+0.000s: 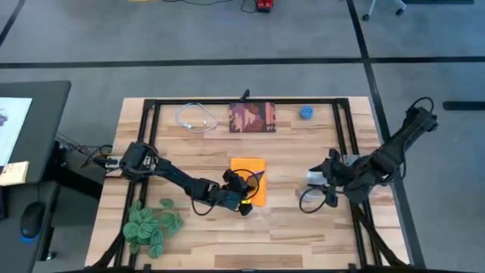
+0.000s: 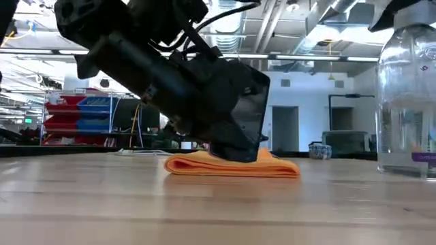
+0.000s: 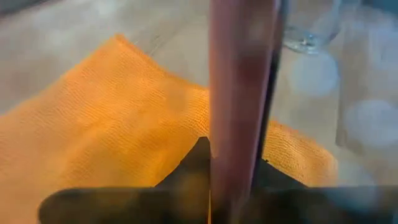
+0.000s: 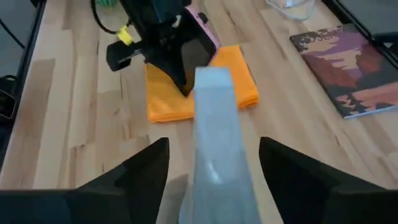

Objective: Apply microfiber cloth
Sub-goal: Spray the front of the pink cellphone with the spray bottle, then wipe the front of the pink cellphone using microfiber cloth

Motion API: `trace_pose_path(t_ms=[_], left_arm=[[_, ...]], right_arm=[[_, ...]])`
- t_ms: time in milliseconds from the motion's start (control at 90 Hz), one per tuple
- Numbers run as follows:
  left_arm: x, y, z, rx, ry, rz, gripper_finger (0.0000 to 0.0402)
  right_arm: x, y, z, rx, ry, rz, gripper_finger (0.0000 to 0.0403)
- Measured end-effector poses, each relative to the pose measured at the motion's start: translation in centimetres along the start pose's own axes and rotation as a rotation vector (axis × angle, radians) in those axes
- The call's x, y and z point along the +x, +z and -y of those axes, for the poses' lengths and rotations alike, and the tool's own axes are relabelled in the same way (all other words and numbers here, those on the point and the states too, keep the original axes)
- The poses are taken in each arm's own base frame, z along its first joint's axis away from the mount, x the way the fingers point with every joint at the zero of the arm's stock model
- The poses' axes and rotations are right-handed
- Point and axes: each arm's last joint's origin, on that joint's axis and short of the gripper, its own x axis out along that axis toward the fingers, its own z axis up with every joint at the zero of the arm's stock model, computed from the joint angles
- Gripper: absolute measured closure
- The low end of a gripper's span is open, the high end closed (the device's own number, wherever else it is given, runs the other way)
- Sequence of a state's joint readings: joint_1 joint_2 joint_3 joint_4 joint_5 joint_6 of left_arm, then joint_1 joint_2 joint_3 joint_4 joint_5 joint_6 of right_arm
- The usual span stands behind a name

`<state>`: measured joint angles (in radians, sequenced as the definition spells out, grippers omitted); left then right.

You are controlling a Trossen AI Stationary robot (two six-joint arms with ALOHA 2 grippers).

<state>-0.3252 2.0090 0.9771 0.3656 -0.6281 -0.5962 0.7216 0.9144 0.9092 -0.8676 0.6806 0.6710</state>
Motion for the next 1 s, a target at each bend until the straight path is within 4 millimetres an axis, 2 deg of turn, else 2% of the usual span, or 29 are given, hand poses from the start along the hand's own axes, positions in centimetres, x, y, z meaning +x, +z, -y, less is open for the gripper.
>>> trace_pose_path(t_ms=[278,456,544,633,700,778,878,1000], left_arm=[[-0.6,0.6,0.0,0.047,-0.021,-0.008,0.0391],[-0.6,0.5,0.0,0.051,-0.021,-0.009,0.0391],[-0.6,0.4,-0.1,0.051,-0.021,-0.009,0.0391],[-0.7,0.4,0.0,0.053,-0.021,-0.008,0.0391],[-0.8,0.3,0.1,0.062,-0.02,-0.007,0.0391],[-1.0,0.3,0.2,0.075,-0.023,-0.007,0.0391],[-1.3,0.2,0.4,0.082,-0.035,-0.008,0.0391],[-1.5,-0.1,0.6,0.094,-0.037,-0.018,0.0391]], right_arm=[[-2.7,2.8,1.0,-0.017,-0.014,0.009,0.0165],[-4.9,5.4,1.2,-0.081,0.043,0.098,0.0164],[-5.6,6.7,0.9,-0.1,0.084,0.182,0.0164],[-5.4,7.9,-0.2,-0.159,0.129,0.274,0.0164],[-4.5,8.6,-1.5,-0.218,0.162,0.305,0.0164],[-2.2,9.3,-2.7,-0.294,0.19,0.286,0.0164],[2.2,9.7,-3.4,-0.358,0.188,0.178,0.0164],[8.5,9.6,-2.5,-0.418,0.208,-0.021,0.0164]])
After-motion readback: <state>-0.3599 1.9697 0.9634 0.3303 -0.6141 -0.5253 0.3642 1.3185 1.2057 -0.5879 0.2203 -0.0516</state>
